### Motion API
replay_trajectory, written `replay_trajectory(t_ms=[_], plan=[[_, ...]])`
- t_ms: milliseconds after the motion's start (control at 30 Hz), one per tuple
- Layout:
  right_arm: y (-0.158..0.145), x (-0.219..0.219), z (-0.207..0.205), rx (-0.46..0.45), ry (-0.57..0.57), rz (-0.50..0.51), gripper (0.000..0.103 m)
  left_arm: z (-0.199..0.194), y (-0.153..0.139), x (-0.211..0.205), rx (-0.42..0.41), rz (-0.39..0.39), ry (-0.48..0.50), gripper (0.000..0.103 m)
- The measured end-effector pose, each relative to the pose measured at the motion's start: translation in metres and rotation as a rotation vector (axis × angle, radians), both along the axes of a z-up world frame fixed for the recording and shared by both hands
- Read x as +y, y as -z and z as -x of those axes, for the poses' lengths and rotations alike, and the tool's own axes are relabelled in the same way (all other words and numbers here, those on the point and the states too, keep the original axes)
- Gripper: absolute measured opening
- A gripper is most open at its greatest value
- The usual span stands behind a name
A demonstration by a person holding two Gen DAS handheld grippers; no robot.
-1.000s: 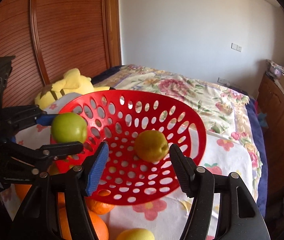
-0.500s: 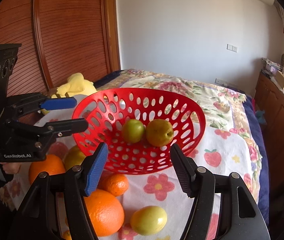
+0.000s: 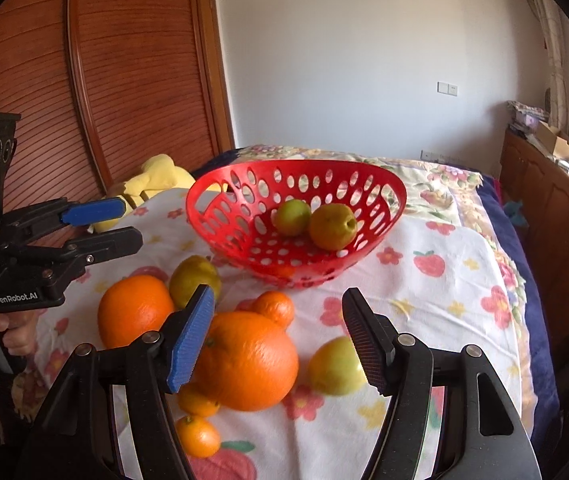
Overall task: Organize fruits
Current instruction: 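Grasp the large orange with the left tool while the right tool grasps a mandarin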
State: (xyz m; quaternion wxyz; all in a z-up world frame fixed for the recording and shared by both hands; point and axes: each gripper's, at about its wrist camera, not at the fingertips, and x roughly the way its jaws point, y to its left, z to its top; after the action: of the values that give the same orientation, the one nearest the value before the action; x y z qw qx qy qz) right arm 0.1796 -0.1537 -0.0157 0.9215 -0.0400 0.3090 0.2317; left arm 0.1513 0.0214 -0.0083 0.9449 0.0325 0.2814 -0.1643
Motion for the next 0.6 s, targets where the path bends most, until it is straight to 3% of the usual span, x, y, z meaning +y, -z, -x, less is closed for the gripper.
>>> replay_trajectory(t_ms=[600], plan=[[0.037,0.011,0.058,0.046,0.002,-0.052,0.068,0.048,0.037,0.012,0.034,0.014,-0.051,0.067]])
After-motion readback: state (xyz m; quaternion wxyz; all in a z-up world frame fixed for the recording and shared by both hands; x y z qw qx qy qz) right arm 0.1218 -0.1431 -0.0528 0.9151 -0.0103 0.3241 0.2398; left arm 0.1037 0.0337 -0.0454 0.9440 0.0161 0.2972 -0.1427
